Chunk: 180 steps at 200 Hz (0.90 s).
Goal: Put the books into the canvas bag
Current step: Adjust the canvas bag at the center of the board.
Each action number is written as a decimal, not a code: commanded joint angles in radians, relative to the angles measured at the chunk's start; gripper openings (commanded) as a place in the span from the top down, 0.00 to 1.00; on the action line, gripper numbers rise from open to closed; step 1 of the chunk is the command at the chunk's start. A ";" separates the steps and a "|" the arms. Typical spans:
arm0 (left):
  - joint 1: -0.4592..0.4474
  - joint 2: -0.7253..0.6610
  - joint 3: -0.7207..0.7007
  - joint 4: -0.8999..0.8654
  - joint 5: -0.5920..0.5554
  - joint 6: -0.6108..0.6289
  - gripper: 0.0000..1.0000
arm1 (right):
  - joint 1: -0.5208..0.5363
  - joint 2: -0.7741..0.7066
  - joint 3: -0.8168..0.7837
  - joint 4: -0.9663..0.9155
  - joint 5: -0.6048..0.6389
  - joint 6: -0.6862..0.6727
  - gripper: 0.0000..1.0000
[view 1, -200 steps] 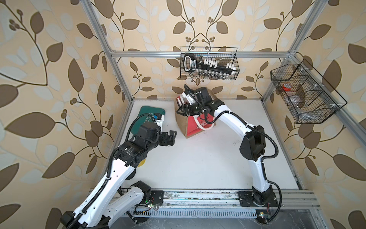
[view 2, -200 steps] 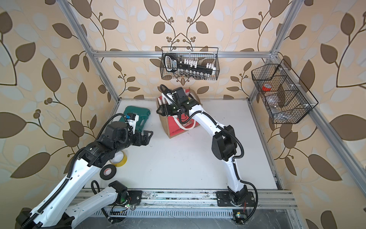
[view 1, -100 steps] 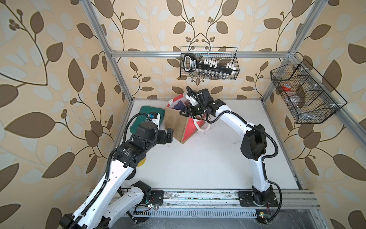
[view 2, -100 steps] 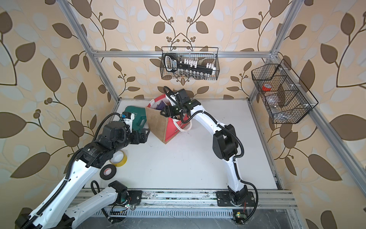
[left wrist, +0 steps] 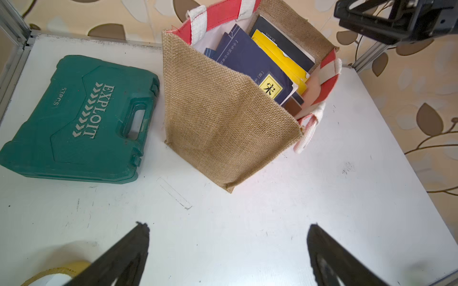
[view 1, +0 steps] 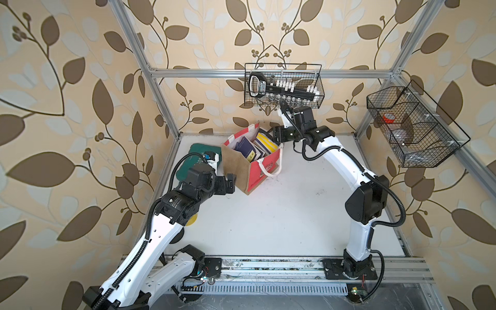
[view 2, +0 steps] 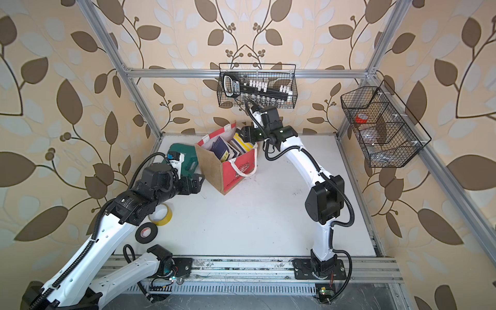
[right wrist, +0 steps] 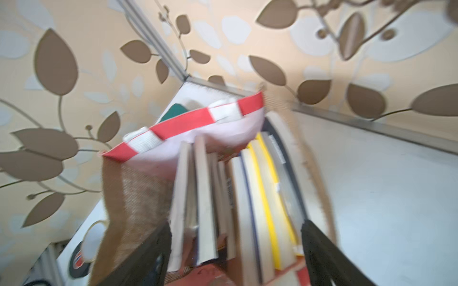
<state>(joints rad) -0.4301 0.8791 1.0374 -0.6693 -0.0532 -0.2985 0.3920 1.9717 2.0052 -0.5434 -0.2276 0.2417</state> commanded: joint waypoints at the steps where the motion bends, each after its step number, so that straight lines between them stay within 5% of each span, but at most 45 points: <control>1: 0.010 -0.003 0.004 0.037 0.021 -0.015 0.01 | -0.022 0.073 0.049 -0.081 0.092 -0.042 0.26; 90: 0.011 0.001 -0.007 0.036 0.030 -0.010 0.01 | -0.045 0.270 0.221 -0.121 0.030 -0.111 0.45; 113: 0.011 0.006 -0.007 0.043 0.033 -0.013 0.01 | -0.044 0.287 0.234 -0.130 0.008 -0.116 0.66; 127: 0.013 0.011 -0.008 0.046 0.036 -0.012 0.01 | -0.040 0.270 0.227 -0.127 0.005 -0.119 1.00; 180: 0.016 0.014 -0.014 0.056 0.056 -0.022 0.01 | -0.012 -0.077 -0.074 0.137 0.018 -0.123 1.00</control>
<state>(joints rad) -0.4301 0.8959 1.0279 -0.6498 -0.0238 -0.3115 0.3603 2.0937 1.9888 -0.5266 -0.2024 0.1360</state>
